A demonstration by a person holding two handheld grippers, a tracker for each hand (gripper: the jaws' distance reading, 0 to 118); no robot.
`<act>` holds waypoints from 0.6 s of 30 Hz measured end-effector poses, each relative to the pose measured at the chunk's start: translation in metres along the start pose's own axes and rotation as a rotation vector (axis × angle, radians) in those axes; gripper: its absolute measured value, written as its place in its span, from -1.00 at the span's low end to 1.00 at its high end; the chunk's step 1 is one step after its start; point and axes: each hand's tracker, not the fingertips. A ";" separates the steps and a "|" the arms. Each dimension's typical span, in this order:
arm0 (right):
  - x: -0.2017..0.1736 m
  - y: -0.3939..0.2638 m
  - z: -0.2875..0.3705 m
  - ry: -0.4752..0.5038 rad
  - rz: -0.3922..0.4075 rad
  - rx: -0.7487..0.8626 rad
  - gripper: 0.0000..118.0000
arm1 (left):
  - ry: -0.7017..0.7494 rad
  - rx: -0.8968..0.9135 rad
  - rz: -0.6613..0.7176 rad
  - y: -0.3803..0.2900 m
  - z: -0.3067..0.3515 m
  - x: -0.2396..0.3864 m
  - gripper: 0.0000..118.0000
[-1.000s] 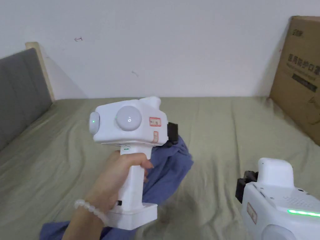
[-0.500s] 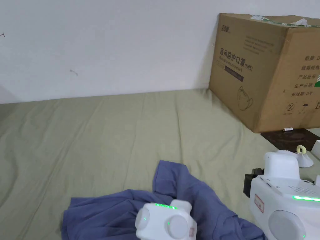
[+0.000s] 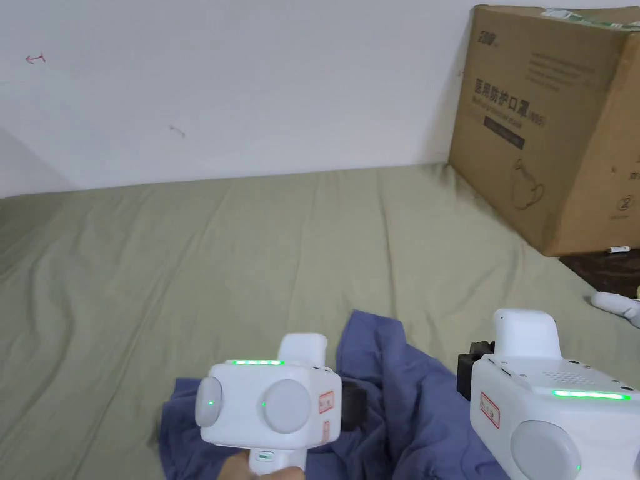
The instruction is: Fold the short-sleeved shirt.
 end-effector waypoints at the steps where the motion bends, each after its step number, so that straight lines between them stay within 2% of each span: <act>1: -0.003 -0.002 -0.003 0.010 0.002 -0.005 -1.00 | 0.074 0.001 -0.016 -0.005 0.000 -0.008 -0.87; 2: -0.009 -0.004 -0.006 0.022 0.008 -0.013 -1.00 | 0.174 -0.009 -0.025 -0.015 -0.001 -0.018 -1.00; 3: -0.014 -0.006 -0.009 0.033 0.019 -0.025 -1.00 | 0.189 -0.034 -0.011 -0.024 -0.003 -0.028 -1.00; 5: -0.024 -0.011 -0.015 0.046 0.042 -0.038 -1.00 | 0.092 -0.063 0.113 -0.042 -0.004 -0.054 -1.00; 7: -0.033 -0.015 -0.023 0.060 0.059 -0.064 -1.00 | 0.096 -0.087 0.255 -0.060 -0.003 -0.080 -1.00; 12: -0.043 -0.020 -0.044 0.104 0.040 -0.109 -1.00 | 0.165 -0.068 0.242 -0.037 0.000 -0.122 -1.00; 13: -0.044 -0.021 -0.048 0.104 0.039 -0.114 -1.00 | 0.187 -0.052 0.255 -0.025 0.000 -0.132 -0.94; 14: -0.046 -0.021 -0.052 0.103 0.039 -0.122 -1.00 | 0.221 -0.035 0.266 -0.009 0.001 -0.145 -0.69; 15: -0.047 -0.020 -0.056 0.103 0.041 -0.131 -1.00 | 0.244 -0.014 0.279 0.009 0.000 -0.156 -0.22; 16: -0.048 -0.020 -0.059 0.102 0.043 -0.136 -1.00 | 0.273 0.006 0.287 0.023 -0.003 -0.166 0.61; 17: -0.048 -0.021 -0.062 0.102 0.044 -0.143 -1.00 | 0.293 0.013 0.282 0.037 -0.010 -0.179 0.94; 18: -0.048 -0.021 -0.065 0.101 0.045 -0.148 -1.00 | 0.311 -0.005 0.290 0.050 -0.021 -0.192 1.00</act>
